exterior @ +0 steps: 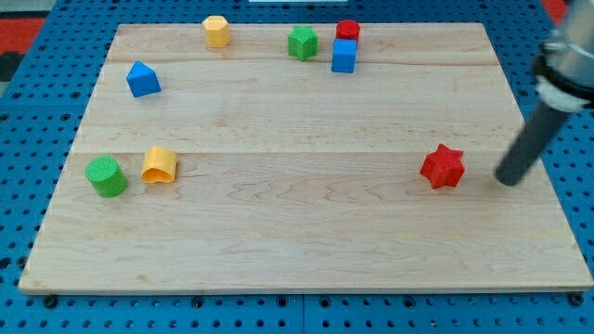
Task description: Nudge the red star up a bit
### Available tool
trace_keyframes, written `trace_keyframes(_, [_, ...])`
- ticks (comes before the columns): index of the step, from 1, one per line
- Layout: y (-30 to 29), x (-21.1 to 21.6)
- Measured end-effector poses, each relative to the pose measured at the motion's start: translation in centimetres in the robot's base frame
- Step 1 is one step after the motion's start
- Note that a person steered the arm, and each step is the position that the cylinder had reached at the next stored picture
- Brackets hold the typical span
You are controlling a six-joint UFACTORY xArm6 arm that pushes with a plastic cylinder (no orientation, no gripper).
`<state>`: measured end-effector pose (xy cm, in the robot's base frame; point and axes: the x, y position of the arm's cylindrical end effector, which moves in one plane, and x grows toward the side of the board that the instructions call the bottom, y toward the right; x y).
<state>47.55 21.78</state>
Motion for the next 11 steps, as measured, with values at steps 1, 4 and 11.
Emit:
trace_keyframes(1, [-3.8,-3.7])
trace_keyframes(4, [-18.9,-7.4])
trace_keyframes(11, [-10.5,4.7])
